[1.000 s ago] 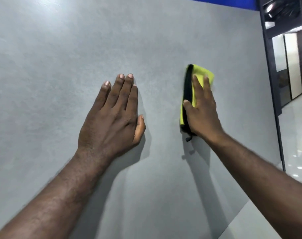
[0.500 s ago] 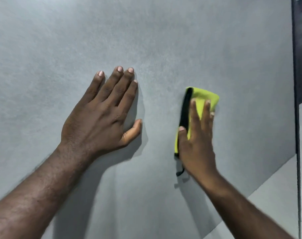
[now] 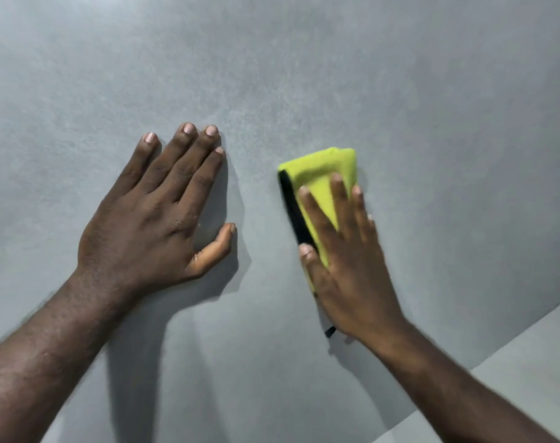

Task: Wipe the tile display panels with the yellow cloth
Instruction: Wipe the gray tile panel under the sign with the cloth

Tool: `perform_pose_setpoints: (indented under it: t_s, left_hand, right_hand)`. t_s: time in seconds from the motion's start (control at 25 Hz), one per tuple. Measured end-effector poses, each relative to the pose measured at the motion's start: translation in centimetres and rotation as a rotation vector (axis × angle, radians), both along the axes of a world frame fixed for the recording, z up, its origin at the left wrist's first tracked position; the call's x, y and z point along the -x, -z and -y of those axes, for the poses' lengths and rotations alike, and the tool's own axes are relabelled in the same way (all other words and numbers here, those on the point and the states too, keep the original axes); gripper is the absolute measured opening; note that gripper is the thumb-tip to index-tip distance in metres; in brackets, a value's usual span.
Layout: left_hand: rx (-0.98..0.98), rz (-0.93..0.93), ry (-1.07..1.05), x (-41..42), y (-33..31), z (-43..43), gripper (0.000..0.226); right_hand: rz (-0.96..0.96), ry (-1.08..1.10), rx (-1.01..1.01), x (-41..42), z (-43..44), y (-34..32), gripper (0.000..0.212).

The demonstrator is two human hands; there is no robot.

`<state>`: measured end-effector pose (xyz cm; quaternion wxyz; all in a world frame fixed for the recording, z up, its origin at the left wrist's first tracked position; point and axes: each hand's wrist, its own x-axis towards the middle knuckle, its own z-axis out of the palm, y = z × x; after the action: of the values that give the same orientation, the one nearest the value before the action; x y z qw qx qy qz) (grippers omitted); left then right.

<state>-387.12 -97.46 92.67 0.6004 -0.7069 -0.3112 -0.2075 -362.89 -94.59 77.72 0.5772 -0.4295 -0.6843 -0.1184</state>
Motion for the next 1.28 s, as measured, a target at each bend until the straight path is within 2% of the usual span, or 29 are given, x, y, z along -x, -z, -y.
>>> perform_pose_setpoints:
  t_s: [0.08, 0.16, 0.2, 0.24, 0.32, 0.36, 0.4, 0.44, 0.52, 0.56, 0.64, 0.72, 0.76, 0.8, 0.92, 0.96, 1.0, 1.08, 1.12, 1.16, 1.2, 1.28]
  left_hand:
    - [-0.012, 0.008, -0.016, 0.0, 0.1, 0.1, 0.084]
    - [-0.022, 0.006, -0.029, -0.1, 0.2, 0.0, 0.083]
    - [-0.025, 0.006, -0.029, -0.1, 0.3, 0.1, 0.082]
    - [-0.026, 0.009, -0.024, 0.1, 0.3, 0.3, 0.081]
    - [-0.025, 0.013, -0.023, 0.9, 0.2, 0.9, 0.079]
    - [-0.026, 0.017, -0.031, 1.5, 0.1, 1.3, 0.079]
    - [-0.033, 0.025, -0.040, 2.4, 0.0, 1.7, 0.079]
    - [-0.044, 0.035, -0.048, 3.3, 0.0, 2.1, 0.079]
    - [-0.059, 0.063, -0.060, 5.0, -0.3, 2.8, 0.079]
    - [-0.062, 0.076, -0.062, 6.0, -0.6, 3.2, 0.079]
    - [-0.065, 0.080, -0.067, 7.9, -1.3, 4.0, 0.080]
    - [-0.070, 0.103, -0.077, 9.7, -1.7, 4.6, 0.083]
    - [-0.074, 0.135, -0.080, 10.5, -1.7, 4.9, 0.084]
    - [-0.079, 0.167, -0.080, 11.3, -1.5, 5.1, 0.085]
    - [-0.071, 0.202, -0.086, 13.3, -0.4, 5.5, 0.086]
    - [-0.064, 0.198, -0.086, 13.8, -0.2, 5.7, 0.086]
    - [-0.058, 0.187, -0.085, 14.0, -0.2, 5.7, 0.086]
    - [-0.052, 0.164, -0.079, 14.1, -0.2, 5.6, 0.086]
    - [-0.050, 0.154, -0.073, 14.1, -0.1, 5.5, 0.086]
    - [-0.046, 0.148, -0.069, 14.2, 0.0, 5.4, 0.087]
    - [-0.041, 0.143, -0.067, 14.4, 0.1, 5.3, 0.088]
    - [-0.032, 0.132, -0.073, 14.8, 0.3, 5.2, 0.091]
  right_hand:
    - [-0.241, 0.046, -0.035, -1.9, -1.6, -0.4, 0.069]
    - [-0.466, 0.096, 0.037, -0.4, -1.2, 1.3, 0.070]
    - [-0.434, 0.103, 0.061, 1.5, -0.3, 2.0, 0.070]
    - [-0.315, 0.088, 0.049, 3.1, 0.5, 2.0, 0.071]
    - [-0.025, 0.033, -0.079, 3.3, 0.3, -0.9, 0.070]
    - [0.055, 0.060, -0.143, 2.5, -0.3, -3.4, 0.068]
    - [0.035, 0.103, -0.167, 1.4, -1.2, -5.5, 0.065]
    - [-0.072, 0.137, -0.159, 0.4, -1.9, -6.8, 0.064]
    - [-0.355, 0.171, -0.036, 0.8, -1.7, -6.2, 0.065]
    - [-0.383, 0.186, 0.016, 2.6, -0.7, -5.2, 0.066]
    - [-0.118, 0.152, -0.043, 7.2, 1.5, -4.3, 0.066]
    - [0.179, 0.102, -0.201, 9.2, 2.2, -7.4, 0.062]
    - [0.203, 0.132, -0.247, 9.1, 2.0, -9.7, 0.061]
    - [0.136, 0.180, -0.256, 8.7, 1.5, -11.5, 0.061]
    - [-0.323, 0.237, -0.116, 9.3, 1.4, -11.1, 0.061]
    - [-0.333, 0.258, -0.091, 11.0, 2.1, -10.0, 0.062]
    - [-0.229, 0.280, -0.121, 12.9, 2.8, -9.5, 0.062]
    - [0.102, 0.223, -0.255, 14.5, 3.5, -11.1, 0.061]
    - [0.177, 0.220, -0.291, 13.8, 3.2, -12.7, 0.061]
    - [0.138, 0.237, -0.290, 12.7, 2.7, -13.9, 0.060]
    - [0.002, 0.266, -0.265, 11.5, 2.0, -14.0, 0.060]
    - [-0.434, 0.315, -0.108, 10.8, 1.4, -10.5, 0.062]
